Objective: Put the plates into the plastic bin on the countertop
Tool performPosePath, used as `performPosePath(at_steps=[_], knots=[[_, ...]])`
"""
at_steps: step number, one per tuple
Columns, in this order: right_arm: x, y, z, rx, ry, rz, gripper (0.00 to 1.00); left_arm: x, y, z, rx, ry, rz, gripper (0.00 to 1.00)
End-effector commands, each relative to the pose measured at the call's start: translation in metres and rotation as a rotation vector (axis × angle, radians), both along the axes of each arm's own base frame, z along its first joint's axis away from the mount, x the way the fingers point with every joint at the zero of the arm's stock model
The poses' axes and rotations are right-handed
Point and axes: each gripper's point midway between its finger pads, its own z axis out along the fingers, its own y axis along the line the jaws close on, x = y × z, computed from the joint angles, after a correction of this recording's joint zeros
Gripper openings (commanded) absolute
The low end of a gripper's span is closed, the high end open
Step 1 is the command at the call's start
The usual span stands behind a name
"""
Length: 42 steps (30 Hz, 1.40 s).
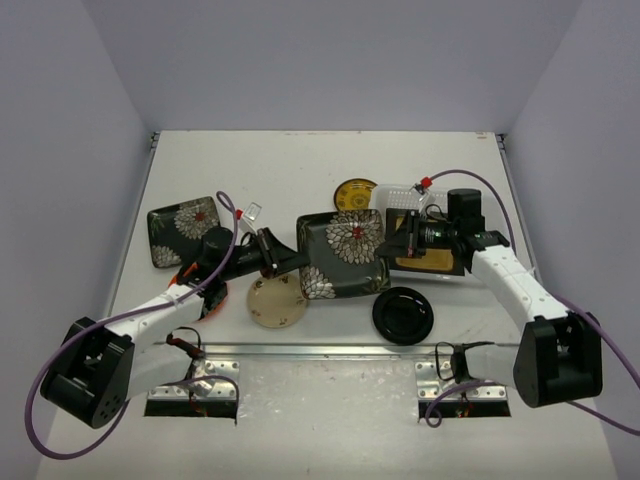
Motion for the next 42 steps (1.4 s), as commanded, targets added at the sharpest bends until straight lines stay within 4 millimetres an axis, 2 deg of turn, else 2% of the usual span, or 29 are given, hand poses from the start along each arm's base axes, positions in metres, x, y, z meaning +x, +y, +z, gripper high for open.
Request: performPosePath(at_steps=[1, 4, 5, 6, 7, 9, 10, 12, 16, 19, 21, 24, 27, 32, 36, 41, 42], knots=[[0.008, -0.005, 0.032, -0.002, -0.13, -0.032, 0.0, 0.004, -0.011, 0.076, -0.129, -0.243, -0.048, 0.46], [0.014, -0.021, 0.036, -0.026, -0.121, -0.116, 0.0, 0.014, -0.005, 0.072, -0.043, -0.244, 0.007, 0.65], [0.016, -0.028, 0.037, -0.029, -0.113, -0.145, 0.0, 0.021, 0.0, 0.071, -0.011, -0.247, 0.053, 0.77], [0.019, -0.036, 0.039, -0.029, -0.106, -0.178, 0.0, 0.024, 0.004, 0.07, 0.02, -0.248, 0.082, 0.78], [0.029, -0.057, 0.043, -0.032, -0.105, -0.259, 0.0, 0.024, 0.012, 0.055, 0.108, -0.213, 0.11, 0.98], [0.04, -0.094, 0.054, -0.073, -0.104, -0.4, 0.0, 0.034, 0.04, 0.054, 0.25, -0.207, 0.259, 1.0], [0.039, -0.101, 0.055, -0.085, -0.09, -0.432, 0.0, 0.037, 0.05, 0.055, 0.282, -0.207, 0.308, 1.0], [0.046, -0.123, 0.059, -0.128, -0.086, -0.522, 0.0, 0.029, 0.065, 0.065, 0.307, -0.24, 0.364, 1.0], [0.062, -0.168, 0.053, -0.28, -0.077, -0.698, 0.0, 0.011, 0.077, 0.058, 0.377, -0.234, 0.35, 1.0], [0.075, -0.204, 0.061, -0.438, -0.113, -0.82, 0.0, -0.002, 0.083, 0.05, 0.444, -0.227, 0.314, 1.0], [0.08, -0.213, 0.064, -0.48, -0.123, -0.84, 0.0, -0.008, 0.092, 0.041, 0.504, -0.207, 0.311, 1.0], [0.085, -0.232, 0.059, -0.573, -0.121, -0.875, 0.0, -0.013, 0.11, 0.035, 0.607, -0.19, 0.341, 1.0], [0.088, -0.241, 0.046, -0.643, -0.097, -0.847, 0.0, -0.019, 0.121, 0.039, 0.676, -0.205, 0.339, 1.0], [0.091, -0.213, 0.011, -0.556, 0.009, -0.672, 0.0, -0.021, 0.118, 0.056, 0.686, -0.287, 0.295, 1.0], [0.086, -0.215, -0.014, -0.579, 0.039, -0.67, 0.0, -0.018, 0.122, 0.053, 0.742, -0.299, 0.275, 1.0], [0.089, -0.213, -0.026, -0.589, 0.105, -0.641, 0.15, -0.015, 0.122, 0.046, 0.759, -0.29, 0.272, 1.0], [0.089, -0.214, -0.029, -0.596, 0.118, -0.651, 0.24, -0.015, 0.122, 0.046, 0.761, -0.286, 0.273, 1.0]])
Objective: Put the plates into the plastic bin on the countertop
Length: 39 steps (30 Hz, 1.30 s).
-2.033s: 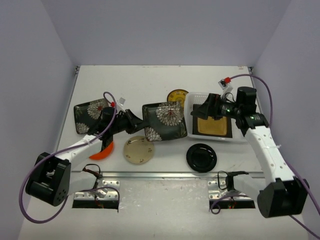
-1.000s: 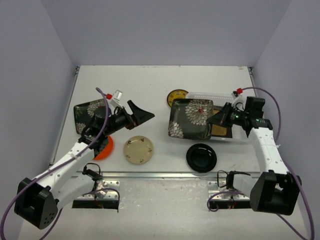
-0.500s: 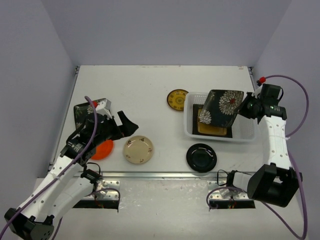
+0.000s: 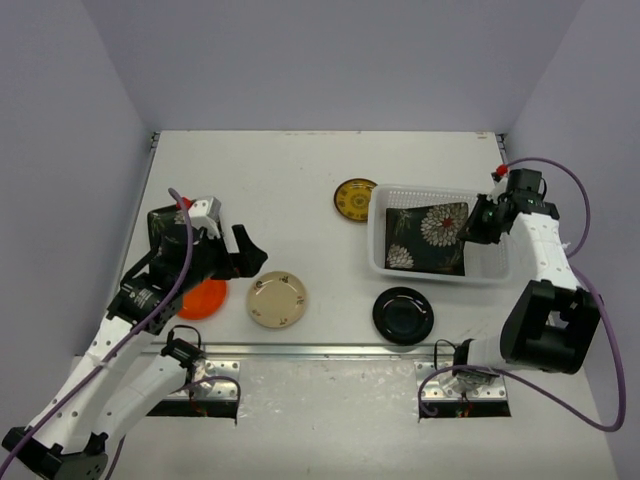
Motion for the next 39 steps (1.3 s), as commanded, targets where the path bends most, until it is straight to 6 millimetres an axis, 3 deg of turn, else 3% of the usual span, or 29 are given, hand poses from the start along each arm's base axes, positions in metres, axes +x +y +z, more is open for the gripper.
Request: performPosePath(at_steps=[1, 3, 5, 8, 9, 10, 13, 19, 22, 25, 27, 30, 32, 36, 39], knots=[[0.024, -0.003, 0.014, -0.014, -0.071, 0.006, 0.32, 0.006, 0.001, 0.007, 0.028, -0.031, -0.006, 1.0], [0.025, -0.006, 0.013, -0.032, -0.065, -0.012, 0.44, 0.008, 0.002, 0.007, 0.029, -0.029, 0.006, 1.0], [0.025, -0.003, 0.017, -0.024, -0.073, -0.016, 0.5, 0.012, 0.007, 0.007, 0.036, -0.032, 0.04, 1.0], [0.029, 0.018, 0.031, 0.075, -0.129, 0.023, 0.6, 0.023, 0.013, 0.006, 0.047, -0.039, 0.104, 1.0], [0.03, 0.024, 0.037, 0.1, -0.151, 0.029, 0.82, 0.028, 0.017, 0.001, 0.066, -0.031, 0.134, 1.0], [0.031, 0.028, 0.043, 0.116, -0.172, 0.035, 0.99, 0.032, 0.023, -0.004, 0.089, -0.018, 0.176, 1.0], [0.032, 0.034, 0.053, 0.135, -0.222, 0.048, 0.99, 0.04, 0.033, -0.015, 0.128, 0.018, 0.251, 1.0], [0.039, 0.042, 0.068, 0.174, -0.254, 0.071, 0.99, 0.045, 0.035, -0.012, 0.135, -0.003, 0.26, 1.0], [0.03, 0.111, 0.094, 0.269, -0.345, 0.298, 0.99, 0.047, 0.053, -0.005, 0.2, -0.022, 0.338, 1.0], [0.015, 0.174, 0.111, 0.224, -0.422, 0.462, 0.99, 0.049, 0.076, 0.005, 0.243, -0.055, 0.457, 1.0], [-0.009, 0.235, 0.131, 0.256, -0.511, 0.606, 0.99, 0.046, 0.098, 0.015, 0.258, -0.093, 0.584, 1.0], [-0.039, 0.295, 0.143, 0.344, -0.56, 0.761, 0.99, 0.036, 0.113, 0.018, 0.232, -0.115, 0.688, 1.0], [-0.042, 0.314, 0.138, 0.36, -0.557, 0.799, 0.99, 0.031, 0.119, 0.024, 0.21, -0.139, 0.721, 1.0], [-0.062, 0.397, 0.114, 0.431, -0.521, 0.902, 0.99, 0.016, 0.132, 0.05, 0.129, -0.235, 0.776, 1.0], [-0.052, 0.421, 0.092, 0.433, -0.471, 0.874, 0.99, 0.011, 0.134, 0.056, 0.105, -0.264, 0.78, 1.0]])
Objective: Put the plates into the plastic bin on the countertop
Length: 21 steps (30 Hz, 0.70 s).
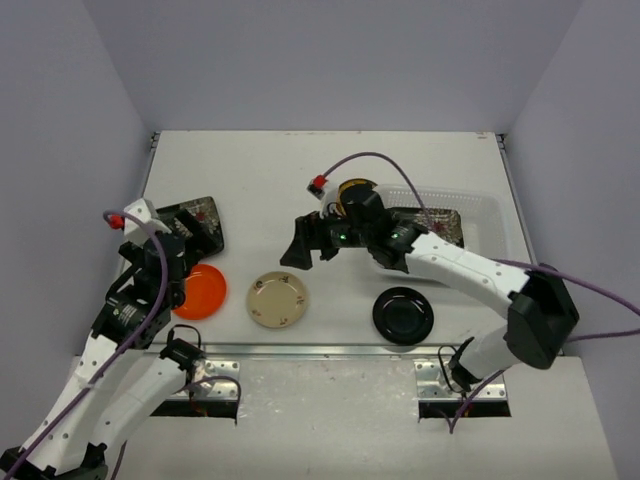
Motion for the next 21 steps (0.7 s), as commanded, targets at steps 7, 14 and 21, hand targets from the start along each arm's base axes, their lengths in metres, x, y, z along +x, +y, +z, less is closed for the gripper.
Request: performPosePath(at_steps=[7, 14, 21], knots=[[0.017, 0.004, 0.017, 0.071, -0.079, -0.18, 0.99, 0.043, 0.017, -0.013, -0.058, 0.12, 0.133, 1.0], [-0.041, -0.06, 0.01, 0.001, -0.153, -0.109, 0.99, 0.089, 0.128, -0.061, -0.259, 0.314, 0.288, 1.0], [-0.08, -0.092, -0.001, 0.132, -0.219, -0.089, 0.99, 0.093, 0.168, -0.128, -0.205, 0.488, 0.417, 1.0]])
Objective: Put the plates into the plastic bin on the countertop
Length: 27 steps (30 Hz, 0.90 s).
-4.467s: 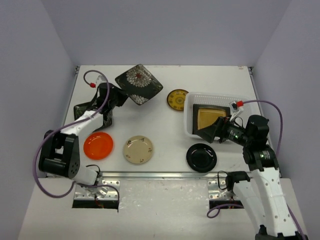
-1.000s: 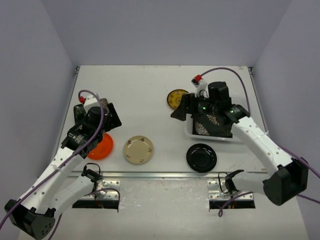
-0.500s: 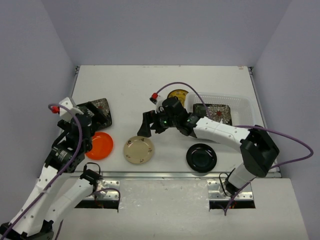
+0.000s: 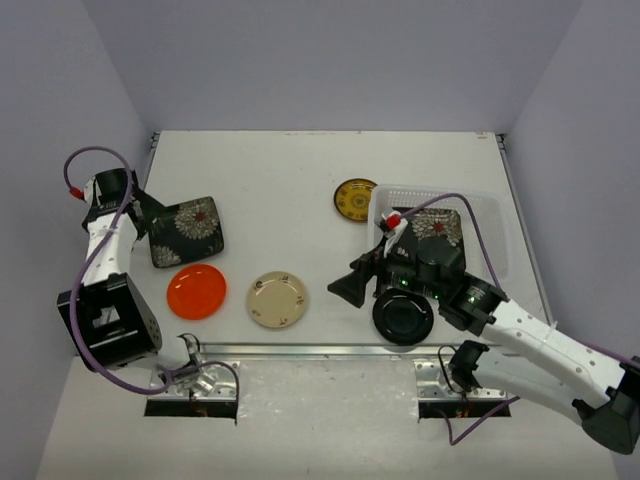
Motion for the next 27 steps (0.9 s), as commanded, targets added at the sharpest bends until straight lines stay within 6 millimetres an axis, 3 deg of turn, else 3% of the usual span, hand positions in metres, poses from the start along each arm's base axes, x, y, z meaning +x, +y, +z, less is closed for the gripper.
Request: performPosePath(at_steps=[1, 6, 10, 12, 15, 18, 20, 25, 27], knots=[[-0.012, -0.005, -0.004, 0.032, -0.046, 0.042, 0.99, 0.015, 0.011, -0.019, 0.034, 0.036, -0.041, 1.0], [-0.027, -0.002, -0.006, 0.049, -0.059, 0.125, 0.99, 0.014, 0.021, -0.066, 0.033, 0.195, -0.062, 1.0], [-0.034, -0.001, -0.004, 0.07, -0.068, 0.163, 0.99, 0.006, 0.04, -0.08, 0.092, 0.344, -0.049, 1.0], [-0.035, -0.001, -0.003, 0.072, -0.075, 0.167, 0.99, 0.015, 0.043, -0.084, 0.1, 0.337, -0.082, 1.0], [-0.034, -0.002, -0.006, 0.068, -0.076, 0.164, 0.99, 0.034, 0.02, -0.101, -0.007, 0.28, -0.202, 1.0], [-0.033, -0.001, -0.008, 0.061, -0.067, 0.163, 0.99, 0.057, -0.021, -0.121, -0.191, 0.203, -0.343, 1.0], [-0.033, 0.001, -0.009, 0.056, -0.06, 0.167, 0.99, 0.063, -0.035, -0.128, -0.262, 0.179, -0.386, 0.98], [-0.032, 0.005, -0.012, 0.052, -0.04, 0.175, 0.99, 0.081, -0.074, -0.139, -0.446, 0.081, -0.475, 0.77], [-0.031, 0.005, -0.013, 0.05, -0.032, 0.177, 0.99, 0.085, -0.084, -0.14, -0.48, 0.052, -0.48, 0.73]])
